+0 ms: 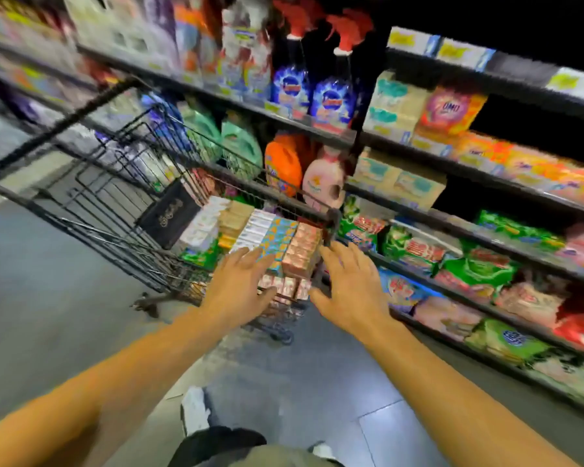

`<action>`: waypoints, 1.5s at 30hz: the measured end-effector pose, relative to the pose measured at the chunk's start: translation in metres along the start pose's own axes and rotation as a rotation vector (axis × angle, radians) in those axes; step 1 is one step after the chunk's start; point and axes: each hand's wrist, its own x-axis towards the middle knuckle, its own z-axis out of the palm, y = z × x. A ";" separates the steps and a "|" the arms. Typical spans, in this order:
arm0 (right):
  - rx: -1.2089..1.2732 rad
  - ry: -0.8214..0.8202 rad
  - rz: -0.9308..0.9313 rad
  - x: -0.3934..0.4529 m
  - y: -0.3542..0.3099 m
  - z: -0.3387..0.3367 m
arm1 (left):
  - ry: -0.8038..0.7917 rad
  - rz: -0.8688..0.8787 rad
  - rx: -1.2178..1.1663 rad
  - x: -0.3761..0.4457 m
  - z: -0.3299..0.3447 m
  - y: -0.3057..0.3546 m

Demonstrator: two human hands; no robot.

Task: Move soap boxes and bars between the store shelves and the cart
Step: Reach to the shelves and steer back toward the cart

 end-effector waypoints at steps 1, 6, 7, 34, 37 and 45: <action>0.001 -0.009 -0.014 0.009 -0.014 0.009 | -0.008 -0.012 -0.006 -0.004 0.000 -0.020; 0.059 -0.017 0.004 0.058 -0.086 0.049 | -0.024 -0.026 -0.012 -0.012 -0.004 -0.123; 0.072 -0.023 0.016 0.068 -0.101 0.055 | -0.028 -0.024 0.000 -0.012 -0.005 -0.143; 0.508 -0.480 0.248 0.322 -0.174 0.247 | -0.302 -0.139 -0.066 0.159 0.065 -0.371; 0.532 -0.553 0.285 0.344 -0.177 0.278 | -0.338 -0.155 -0.089 0.174 0.085 -0.382; 0.647 -0.648 0.431 0.401 -0.190 0.368 | -0.404 -0.202 -0.192 0.194 0.137 -0.413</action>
